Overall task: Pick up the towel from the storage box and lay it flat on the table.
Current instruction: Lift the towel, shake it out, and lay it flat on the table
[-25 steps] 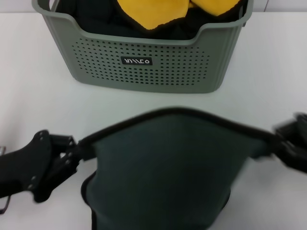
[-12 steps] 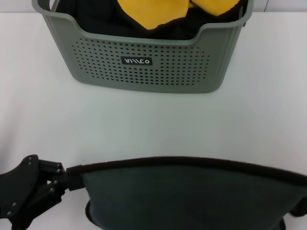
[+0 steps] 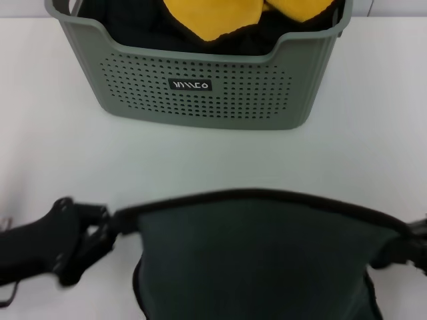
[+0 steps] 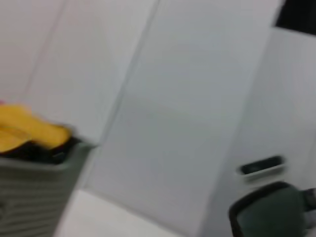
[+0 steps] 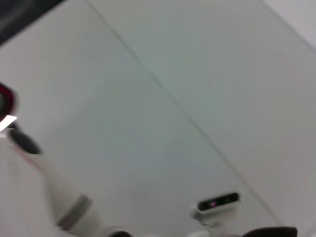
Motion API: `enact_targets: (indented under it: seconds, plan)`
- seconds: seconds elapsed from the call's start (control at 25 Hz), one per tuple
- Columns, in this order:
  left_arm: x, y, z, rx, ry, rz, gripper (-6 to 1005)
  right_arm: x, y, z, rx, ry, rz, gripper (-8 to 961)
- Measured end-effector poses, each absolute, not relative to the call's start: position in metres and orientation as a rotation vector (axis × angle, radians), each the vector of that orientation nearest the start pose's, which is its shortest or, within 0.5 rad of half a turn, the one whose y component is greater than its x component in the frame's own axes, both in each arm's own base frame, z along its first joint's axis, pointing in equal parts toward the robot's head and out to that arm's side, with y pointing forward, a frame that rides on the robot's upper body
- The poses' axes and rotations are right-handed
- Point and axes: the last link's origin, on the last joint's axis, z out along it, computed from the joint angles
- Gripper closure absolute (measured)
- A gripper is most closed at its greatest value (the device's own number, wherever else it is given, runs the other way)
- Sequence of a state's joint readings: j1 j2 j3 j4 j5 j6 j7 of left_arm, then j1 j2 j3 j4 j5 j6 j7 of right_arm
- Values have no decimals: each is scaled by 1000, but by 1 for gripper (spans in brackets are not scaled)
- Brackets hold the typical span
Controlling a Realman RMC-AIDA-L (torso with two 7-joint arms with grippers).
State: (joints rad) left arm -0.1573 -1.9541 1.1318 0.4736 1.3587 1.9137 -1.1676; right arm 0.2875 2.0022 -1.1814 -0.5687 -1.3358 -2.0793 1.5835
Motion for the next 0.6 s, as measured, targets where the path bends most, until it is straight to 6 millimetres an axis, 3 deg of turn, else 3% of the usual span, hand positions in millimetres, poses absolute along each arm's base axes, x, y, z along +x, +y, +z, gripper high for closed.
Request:
enact_targets:
  seconds: [0.6]
  plan:
    - [-301,256,-4,-2501,-664,-1098,979,247,280,-18,-2744,1034,1228,888]
